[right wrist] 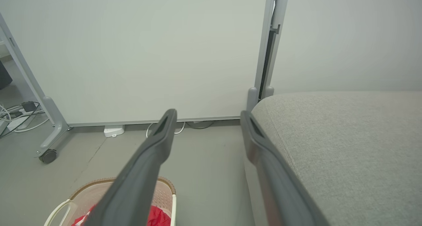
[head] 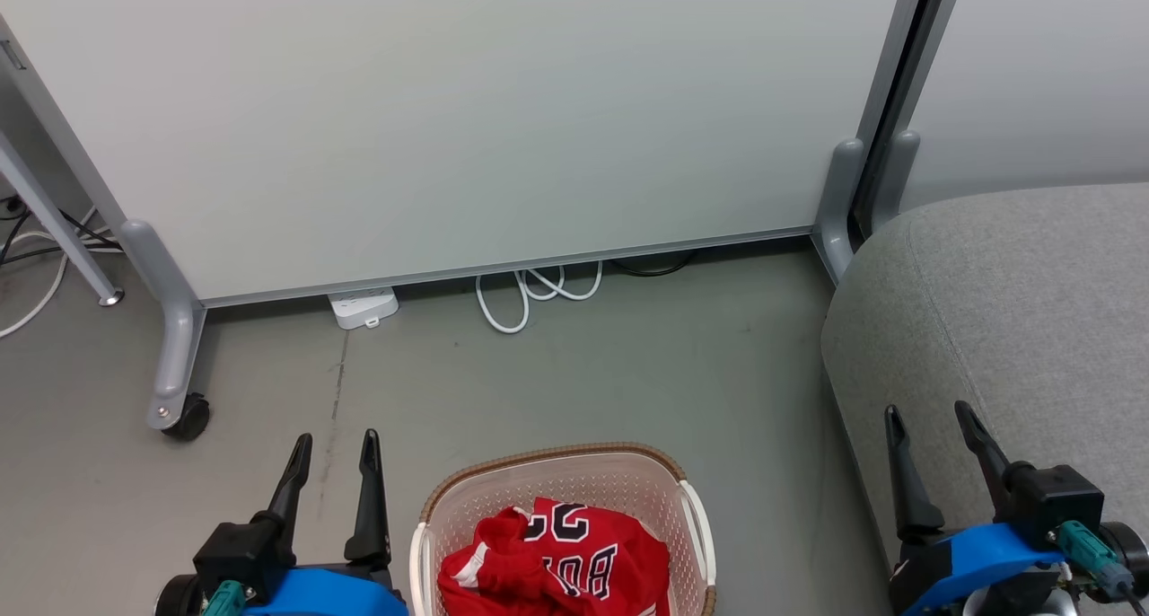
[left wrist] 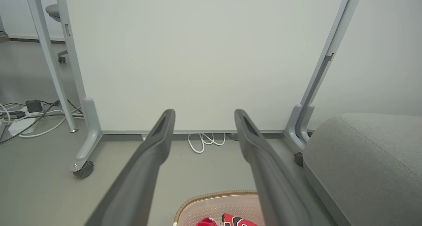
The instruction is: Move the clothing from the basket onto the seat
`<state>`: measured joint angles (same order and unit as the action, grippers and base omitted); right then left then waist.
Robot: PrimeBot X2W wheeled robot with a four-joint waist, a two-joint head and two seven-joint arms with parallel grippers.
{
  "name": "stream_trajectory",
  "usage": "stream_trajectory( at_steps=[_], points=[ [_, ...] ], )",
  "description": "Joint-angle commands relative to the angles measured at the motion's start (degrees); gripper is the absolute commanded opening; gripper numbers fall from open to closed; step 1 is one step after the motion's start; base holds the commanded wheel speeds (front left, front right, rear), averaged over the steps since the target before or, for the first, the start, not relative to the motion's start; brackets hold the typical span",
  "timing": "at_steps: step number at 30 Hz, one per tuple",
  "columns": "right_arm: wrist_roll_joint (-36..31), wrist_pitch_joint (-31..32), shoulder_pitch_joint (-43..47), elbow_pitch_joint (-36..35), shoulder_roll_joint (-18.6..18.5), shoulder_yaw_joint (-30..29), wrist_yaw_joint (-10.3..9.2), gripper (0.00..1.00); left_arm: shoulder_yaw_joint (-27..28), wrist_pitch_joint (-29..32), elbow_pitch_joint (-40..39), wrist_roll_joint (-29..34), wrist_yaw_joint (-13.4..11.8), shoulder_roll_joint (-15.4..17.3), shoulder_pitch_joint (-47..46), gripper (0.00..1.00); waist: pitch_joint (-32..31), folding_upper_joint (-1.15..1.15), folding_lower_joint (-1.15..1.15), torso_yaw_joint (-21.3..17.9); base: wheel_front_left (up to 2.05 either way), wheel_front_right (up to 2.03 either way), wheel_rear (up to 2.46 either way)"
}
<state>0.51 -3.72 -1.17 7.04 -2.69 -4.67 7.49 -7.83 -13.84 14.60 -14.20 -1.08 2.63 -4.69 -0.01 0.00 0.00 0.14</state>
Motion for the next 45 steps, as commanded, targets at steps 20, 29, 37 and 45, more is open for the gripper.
stream_trajectory(
  at_steps=[20, 29, 37, 45],
  points=[
    [-4.7, -0.9, 0.8, -0.8, -0.3, -0.1, -0.01, 1.00, -0.8, -1.4, 0.0, 4.1, -0.7, 0.4, -0.6, 1.00, 0.4, 0.00, 0.00, 0.4, 0.00, 0.00, 0.00],
    [-4.7, -1.0, -1.7, -1.4, -0.3, 1.1, -0.01, 1.00, -0.6, -1.4, 0.7, 3.5, -0.6, 0.4, -1.4, 1.00, 3.4, 0.00, 0.00, -0.9, 0.00, 0.00, 0.00],
    [-4.3, -2.2, -8.9, -2.5, -0.3, 5.8, -0.01, 1.00, -0.6, -1.4, 5.5, 4.8, 0.4, 1.1, -5.0, 1.00, 13.3, 0.00, 0.00, -6.0, 0.00, 0.00, 0.00],
    [-2.7, -5.0, -16.3, -1.5, -0.3, 9.6, -0.01, 1.00, -2.6, 0.3, 16.4, 6.3, 2.6, 3.3, -13.2, 1.00, 23.7, 0.00, 0.00, -11.9, 0.00, 0.00, 0.00]
  ],
)
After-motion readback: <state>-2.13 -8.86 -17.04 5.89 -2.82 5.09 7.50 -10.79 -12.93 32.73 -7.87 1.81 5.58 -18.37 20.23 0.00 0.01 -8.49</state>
